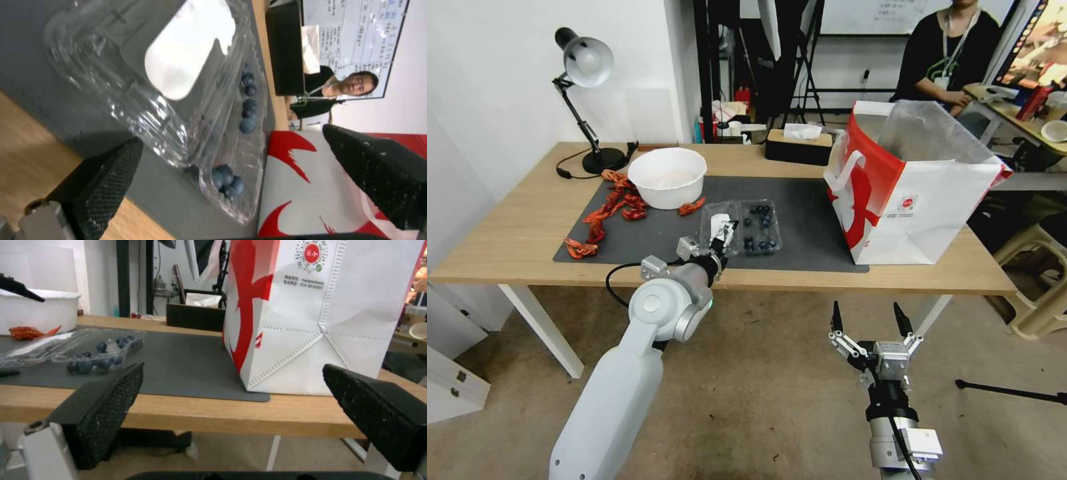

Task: Close the takeout container lid, then place the container into the takeout bag.

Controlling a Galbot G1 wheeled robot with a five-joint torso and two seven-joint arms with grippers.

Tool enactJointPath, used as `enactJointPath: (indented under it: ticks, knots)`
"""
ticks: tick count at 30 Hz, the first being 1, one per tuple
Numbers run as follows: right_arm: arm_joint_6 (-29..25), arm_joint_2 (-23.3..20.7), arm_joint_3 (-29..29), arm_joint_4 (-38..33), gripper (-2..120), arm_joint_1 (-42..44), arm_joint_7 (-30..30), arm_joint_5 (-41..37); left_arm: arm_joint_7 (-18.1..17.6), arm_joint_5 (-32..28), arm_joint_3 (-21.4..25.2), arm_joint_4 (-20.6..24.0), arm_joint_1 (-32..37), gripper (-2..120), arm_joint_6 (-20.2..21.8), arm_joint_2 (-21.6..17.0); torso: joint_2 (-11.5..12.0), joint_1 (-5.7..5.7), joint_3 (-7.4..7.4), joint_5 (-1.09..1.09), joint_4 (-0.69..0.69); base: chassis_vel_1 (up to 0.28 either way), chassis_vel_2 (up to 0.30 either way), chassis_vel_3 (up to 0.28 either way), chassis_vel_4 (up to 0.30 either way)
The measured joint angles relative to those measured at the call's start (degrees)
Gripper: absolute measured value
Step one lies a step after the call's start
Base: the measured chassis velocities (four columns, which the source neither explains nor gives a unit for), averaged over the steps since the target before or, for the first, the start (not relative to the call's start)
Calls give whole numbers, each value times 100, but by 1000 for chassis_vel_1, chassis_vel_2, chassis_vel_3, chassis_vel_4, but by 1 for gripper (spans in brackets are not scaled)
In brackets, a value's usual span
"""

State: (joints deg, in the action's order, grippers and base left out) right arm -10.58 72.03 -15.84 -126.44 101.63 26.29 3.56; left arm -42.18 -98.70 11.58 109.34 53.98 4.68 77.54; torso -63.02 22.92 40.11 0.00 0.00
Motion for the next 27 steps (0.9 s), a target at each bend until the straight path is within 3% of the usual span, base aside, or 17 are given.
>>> enactJointPath:
  ticks: [7,12,15,27]
  knots:
    - [-2,6,19,4,100,2,3,0,151,267,-28,-85,0,100,-52,-41,0,0,0,0,0,0,0,0,0]
    - [-14,12,29,4,100,8,3,9,455,874,-125,-93,72,100,-120,-100,0,0,0,0,0,0,0,0,0]
    - [-29,23,32,4,100,25,3,25,846,1516,-283,-75,158,100,-238,-165,0,0,0,0,0,0,0,0,0]
    - [-56,61,25,23,100,33,3,65,1926,2999,-767,-60,209,100,-711,-340,0,-1,0,0,0,0,0,0,0]
